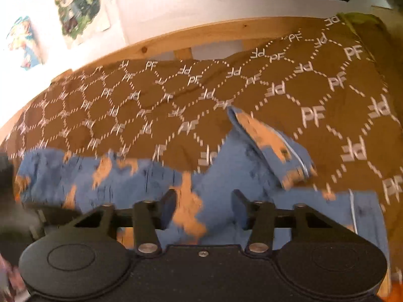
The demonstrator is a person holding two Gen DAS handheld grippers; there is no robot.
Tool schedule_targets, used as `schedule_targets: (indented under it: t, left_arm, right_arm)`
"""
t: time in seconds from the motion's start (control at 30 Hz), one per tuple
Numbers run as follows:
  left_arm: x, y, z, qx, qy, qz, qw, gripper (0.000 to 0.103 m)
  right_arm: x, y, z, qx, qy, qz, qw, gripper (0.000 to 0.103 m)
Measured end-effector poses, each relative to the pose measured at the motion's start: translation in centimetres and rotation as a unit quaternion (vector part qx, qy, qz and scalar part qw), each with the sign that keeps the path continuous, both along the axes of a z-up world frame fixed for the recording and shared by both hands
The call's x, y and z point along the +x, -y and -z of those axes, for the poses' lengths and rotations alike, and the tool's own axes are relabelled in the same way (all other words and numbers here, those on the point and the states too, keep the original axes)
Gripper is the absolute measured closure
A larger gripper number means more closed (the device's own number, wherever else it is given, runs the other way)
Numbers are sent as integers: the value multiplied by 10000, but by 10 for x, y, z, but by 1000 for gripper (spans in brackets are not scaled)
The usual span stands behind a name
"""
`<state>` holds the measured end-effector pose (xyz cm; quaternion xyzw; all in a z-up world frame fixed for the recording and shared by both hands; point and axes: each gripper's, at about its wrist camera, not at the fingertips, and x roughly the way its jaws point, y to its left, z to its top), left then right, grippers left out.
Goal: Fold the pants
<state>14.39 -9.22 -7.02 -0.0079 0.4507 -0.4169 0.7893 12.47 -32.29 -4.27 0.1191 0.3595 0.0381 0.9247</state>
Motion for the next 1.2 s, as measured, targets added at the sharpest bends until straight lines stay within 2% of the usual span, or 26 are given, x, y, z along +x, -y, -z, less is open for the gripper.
schedule_targets:
  t: [0.03, 0.1, 0.13, 0.23, 0.33, 0.37, 0.43, 0.47, 0.53, 0.63, 0.73, 0.8, 0.87, 0.9, 0.93, 0.97, 1.1, 1.17, 1.2]
  left_arm:
    - [3, 1, 5, -51, -189, -74, 9998, 45]
    - [7, 4, 12, -127, -419, -164, 9989, 46]
    - [6, 4, 13, -122, -442, -177, 9988, 46]
    - [7, 4, 15, -145, -478, -207, 9985, 48]
    - [10, 1, 18, -178, -587, -340, 9975, 57]
    - [12, 1, 18, -156, -592, -369, 9974, 60]
    - [13, 0, 17, -57, -570, -457, 9973, 73]
    - [13, -2, 15, -6, -544, -490, 9973, 77]
    - [12, -2, 15, 67, -490, -513, 9975, 83]
    - [11, -2, 13, 100, -451, -498, 9977, 83]
    - [7, 3, 11, 226, -296, -440, 9983, 83]
    - [4, 5, 11, 279, -216, -421, 9985, 84]
    - [3, 6, 11, 294, -184, -454, 9984, 88]
    - [3, 5, 11, 285, -192, -478, 9983, 91]
    - [3, 3, 11, 267, -207, -492, 9982, 93]
    - [3, 2, 11, 242, -223, -517, 9981, 94]
    - [-1, 0, 10, 243, -137, -501, 9984, 97]
    - [-5, 0, 7, 259, -2, -456, 9986, 97]
    - [-7, 0, 5, 244, 61, -431, 9988, 97]
  right_arm:
    - [11, 1, -2, 149, -19, 42, 9999, 54]
    - [33, 7, -3, 755, -99, 283, 9967, 47]
    - [42, 12, -2, 1178, -143, 498, 9917, 41]
    - [59, 24, 8, 2020, -330, 1411, 9686, 38]
    - [72, 24, 19, 2070, -417, 2486, 9453, 36]
    - [77, 21, 21, 1922, -418, 2692, 9428, 37]
    - [85, 18, 21, 1633, -437, 2939, 9408, 39]
    - [87, 18, 21, 1645, -449, 3011, 9382, 39]
    - [86, 25, 22, 1994, -420, 3218, 9246, 38]
    - [80, 40, 20, 2760, -303, 3476, 8956, 35]
    - [82, 53, 17, 3017, -308, 3681, 8789, 33]
    - [85, 62, 17, 3130, -439, 3906, 8646, 39]
    - [90, 67, 18, 3178, -525, 4168, 8500, 63]
    - [89, 71, 20, 3221, -551, 4266, 8433, 70]
    - [87, 74, 21, 3263, -571, 4330, 8383, 82]
    - [86, 76, 22, 3274, -593, 4346, 8369, 90]
    - [72, 81, 20, 3103, -527, 4123, 8550, 96]
    - [68, 82, 10, 3003, -457, 3766, 8752, 97]
    - [69, 81, 3, 2889, -414, 3461, 8916, 97]
